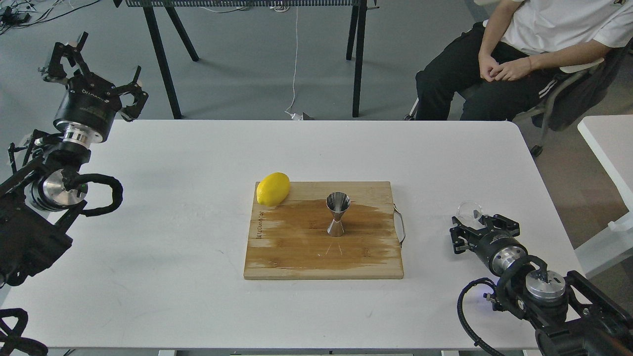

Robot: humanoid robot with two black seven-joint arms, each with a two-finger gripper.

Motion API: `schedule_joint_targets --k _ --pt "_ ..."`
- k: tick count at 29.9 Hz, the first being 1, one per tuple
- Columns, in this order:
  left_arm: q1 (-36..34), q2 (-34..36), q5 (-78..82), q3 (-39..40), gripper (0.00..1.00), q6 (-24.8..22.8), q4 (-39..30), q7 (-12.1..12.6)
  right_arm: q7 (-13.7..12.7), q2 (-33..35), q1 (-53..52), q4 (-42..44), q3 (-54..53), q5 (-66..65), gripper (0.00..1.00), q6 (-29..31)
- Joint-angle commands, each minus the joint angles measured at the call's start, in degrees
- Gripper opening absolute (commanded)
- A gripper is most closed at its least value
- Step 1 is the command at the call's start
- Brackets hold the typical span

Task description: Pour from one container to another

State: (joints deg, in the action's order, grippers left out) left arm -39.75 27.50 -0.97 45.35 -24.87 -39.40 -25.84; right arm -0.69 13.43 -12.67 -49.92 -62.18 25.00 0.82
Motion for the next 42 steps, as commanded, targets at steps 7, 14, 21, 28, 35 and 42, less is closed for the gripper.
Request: schedule_joint_targets --k 7,14,21,28,35,42 --pt "-0.5 -0.1 0.0 0.0 1.00 0.0 0.0 0.1 0.1 0.1 0.4 -0.4 -0.3 0.1 0.61 0.1" --pt "-0.6 0.0 0.0 0.0 1.00 0.0 0.1 0.3 0.1 0.1 0.4 -0.4 -0.3 0.1 0.30 2.1" --pt "-0.7 0.0 0.0 -0.1 1.00 0.0 0.1 0.3 0.1 0.2 0.5 -0.4 -0.4 0.1 0.51 2.1" --pt "-0.7 0.0 0.0 -0.3 1.00 0.0 0.1 0.3 0.4 0.3 0.7 -0.4 -0.5 0.1 0.65 2.4" --pt "-0.7 0.0 0.0 -0.3 1.00 0.1 0.1 0.3 0.4 0.2 0.9 -0.4 -0.3 0.1 0.31 2.5" --pt "-0.7 -0.1 0.0 -0.1 1.00 0.1 0.1 0.3 0.4 0.2 0.8 -0.4 -0.4 0.1 0.42 2.5"
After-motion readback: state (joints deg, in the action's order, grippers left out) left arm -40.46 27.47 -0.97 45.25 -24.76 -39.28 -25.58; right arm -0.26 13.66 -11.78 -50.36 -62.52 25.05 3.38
